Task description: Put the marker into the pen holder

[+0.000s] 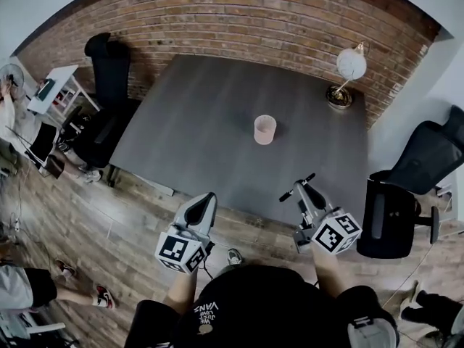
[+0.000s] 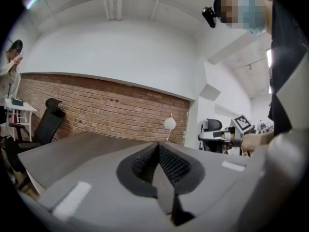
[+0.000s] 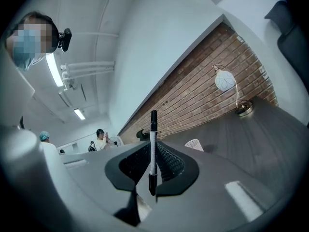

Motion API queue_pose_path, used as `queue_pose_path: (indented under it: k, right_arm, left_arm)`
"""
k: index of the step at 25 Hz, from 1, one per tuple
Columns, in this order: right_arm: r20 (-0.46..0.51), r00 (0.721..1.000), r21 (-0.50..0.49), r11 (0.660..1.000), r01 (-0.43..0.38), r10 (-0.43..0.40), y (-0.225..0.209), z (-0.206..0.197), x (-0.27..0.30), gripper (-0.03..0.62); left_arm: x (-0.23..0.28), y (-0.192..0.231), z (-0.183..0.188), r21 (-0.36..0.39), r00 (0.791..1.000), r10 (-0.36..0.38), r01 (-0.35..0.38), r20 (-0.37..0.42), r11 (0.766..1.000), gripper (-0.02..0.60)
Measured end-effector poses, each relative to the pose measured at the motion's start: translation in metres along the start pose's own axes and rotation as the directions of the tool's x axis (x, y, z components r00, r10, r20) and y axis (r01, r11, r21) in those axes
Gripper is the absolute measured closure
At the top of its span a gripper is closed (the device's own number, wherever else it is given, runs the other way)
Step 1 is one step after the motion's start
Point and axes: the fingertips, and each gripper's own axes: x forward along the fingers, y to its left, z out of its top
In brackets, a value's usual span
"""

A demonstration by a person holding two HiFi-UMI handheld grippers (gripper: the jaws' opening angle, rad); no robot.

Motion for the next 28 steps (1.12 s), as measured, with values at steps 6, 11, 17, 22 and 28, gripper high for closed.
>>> queue_pose_path:
  k: [6,11,17,22,28]
  right_arm:
    - [0.06,0.991,0.027,0.993,0.117,-0.118,0.0,-0.003,0.024,0.558]
    - [0.076,0.985,0.016,0.988,0.151,-0.152,-0.013,0.005,0.039,0.557]
    - [0.074,0.987,-0.043,0.988,0.146,-0.142,-0.038,0.026,0.072,0.558]
    - [0.065,0.992,-0.119,0.986,0.113,-0.106,-0.065,0.043,0.108,0.557]
    - [0.046,0.996,-0.152,0.985,0.077,-0.07,-0.093,0.057,0.146,0.559]
  left_arm:
    - [0.017,0.043,0.001,0.008,0.994,-0.105,0.105,-0.037,0.994,0.529]
    - [0.041,0.054,-0.001,-0.016,0.99,-0.14,0.139,-0.033,0.99,0.529]
    - [0.073,0.06,0.0,-0.022,0.989,-0.141,0.141,-0.035,0.99,0.529]
    - [0.102,0.07,0.005,-0.016,0.993,-0.116,0.116,-0.032,0.993,0.529]
    - [0.136,0.075,0.004,-0.017,0.996,-0.085,0.085,-0.032,0.996,0.529]
